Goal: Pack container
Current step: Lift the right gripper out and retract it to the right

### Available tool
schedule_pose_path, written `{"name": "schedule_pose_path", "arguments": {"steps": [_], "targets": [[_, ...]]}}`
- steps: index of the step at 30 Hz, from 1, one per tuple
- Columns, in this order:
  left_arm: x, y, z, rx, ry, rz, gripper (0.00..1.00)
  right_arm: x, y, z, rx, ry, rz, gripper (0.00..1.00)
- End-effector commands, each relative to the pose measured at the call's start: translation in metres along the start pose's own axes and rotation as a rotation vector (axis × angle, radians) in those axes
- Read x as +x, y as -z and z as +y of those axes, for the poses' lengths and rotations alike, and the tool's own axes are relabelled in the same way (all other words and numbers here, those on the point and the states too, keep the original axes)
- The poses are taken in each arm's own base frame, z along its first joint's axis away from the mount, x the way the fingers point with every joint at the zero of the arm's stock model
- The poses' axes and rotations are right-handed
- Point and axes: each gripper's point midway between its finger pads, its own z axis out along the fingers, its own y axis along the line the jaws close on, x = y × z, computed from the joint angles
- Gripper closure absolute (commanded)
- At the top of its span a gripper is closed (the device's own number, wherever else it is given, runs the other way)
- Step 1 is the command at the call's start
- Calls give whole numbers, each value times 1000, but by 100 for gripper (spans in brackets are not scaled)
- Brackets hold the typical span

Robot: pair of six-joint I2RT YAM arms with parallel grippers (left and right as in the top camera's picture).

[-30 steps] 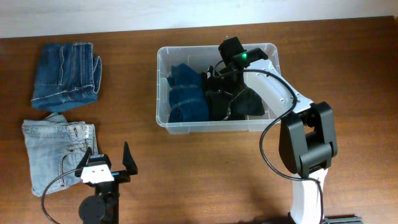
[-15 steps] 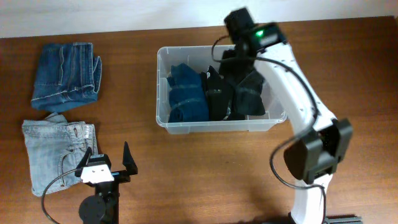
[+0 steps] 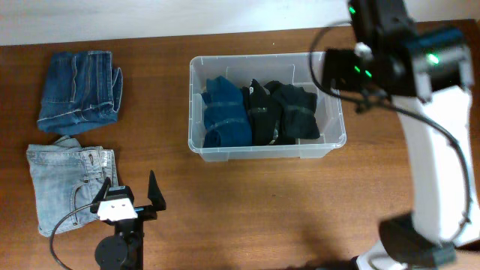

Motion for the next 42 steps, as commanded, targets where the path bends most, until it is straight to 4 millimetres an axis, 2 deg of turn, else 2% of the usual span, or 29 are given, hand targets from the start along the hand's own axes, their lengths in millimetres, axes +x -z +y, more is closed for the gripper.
{"name": "schedule_pose_path", "arguments": {"steps": [1,7,9,12,17,21,25,26,28,30,34,42], "targets": [[1,0,0,3,-8,1,1,26,18,-49,73,-49,2,1],[1,0,0,3,-8,1,1,73,16,-135,254,-354,61,1],[1,0,0,3,-8,1,1,80,11,-148,283,-400,81,1],[1,0,0,3,-8,1,1,87,0,-158,288,-450,117,1],[1,0,0,3,-8,1,1,99,-29,-156,277,-457,185,1],[1,0,0,3,-8,1,1,90,-49,-169,307,-518,131,1],[1,0,0,3,-8,1,1,87,-67,-196,346,-632,83,2],[1,0,0,3,-8,1,1,87,-71,-214,373,-684,59,1],[1,0,0,3,-8,1,1,89,-72,-226,382,-734,53,2],[1,0,0,3,-8,1,1,97,-71,-244,407,-863,49,1],[1,0,0,3,-8,1,1,105,-72,-263,438,-925,58,2],[1,0,0,3,-8,1,1,107,-83,-266,445,-928,95,2]]}}
